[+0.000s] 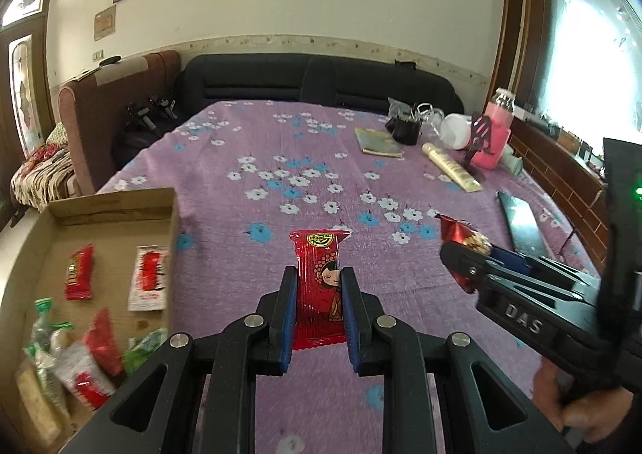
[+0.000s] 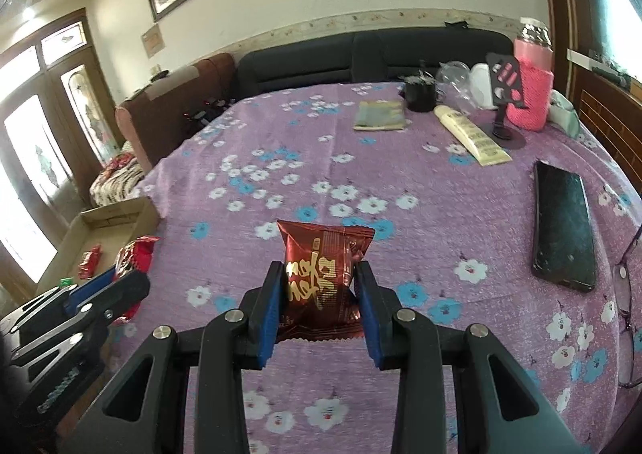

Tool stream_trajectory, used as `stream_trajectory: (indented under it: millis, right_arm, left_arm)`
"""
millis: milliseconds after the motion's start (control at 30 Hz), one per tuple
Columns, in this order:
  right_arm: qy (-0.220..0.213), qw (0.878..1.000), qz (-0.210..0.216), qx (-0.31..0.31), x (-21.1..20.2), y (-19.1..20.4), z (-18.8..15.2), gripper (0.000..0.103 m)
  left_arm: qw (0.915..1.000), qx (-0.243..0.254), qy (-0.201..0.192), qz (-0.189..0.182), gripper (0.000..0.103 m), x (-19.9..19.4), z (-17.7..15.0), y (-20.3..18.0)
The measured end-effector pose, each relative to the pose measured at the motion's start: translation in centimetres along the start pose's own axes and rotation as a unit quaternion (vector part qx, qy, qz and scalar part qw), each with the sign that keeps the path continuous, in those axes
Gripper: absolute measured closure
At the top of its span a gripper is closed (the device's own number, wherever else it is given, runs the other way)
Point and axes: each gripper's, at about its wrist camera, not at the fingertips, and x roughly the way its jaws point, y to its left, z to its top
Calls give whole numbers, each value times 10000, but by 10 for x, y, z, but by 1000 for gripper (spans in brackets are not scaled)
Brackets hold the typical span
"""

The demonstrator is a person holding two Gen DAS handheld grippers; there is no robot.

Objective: Organize snacks
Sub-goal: 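Lift red figure-printed packet with left gripper while right lifts dark-red packet, then carry red packet into box with left gripper while right carries dark-red packet there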

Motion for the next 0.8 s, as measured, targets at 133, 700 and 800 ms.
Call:
stream_trajectory:
  millis: [133,700,800]
  right_arm:
    - [-13,9998,202,-64,-9,19,-1,69]
    - [186,9916,1087,-675,-25,139,-16,69]
    - [230,9881,1284,-819,-23,167,-20,69]
  left_arm:
    - [9998,-96,-128,97,82,-21,-3,18]
    - [9901,-748,-426,1113,82,-78,-36,126]
    - [9867,-829,-344,1355,82,-78,-49,145]
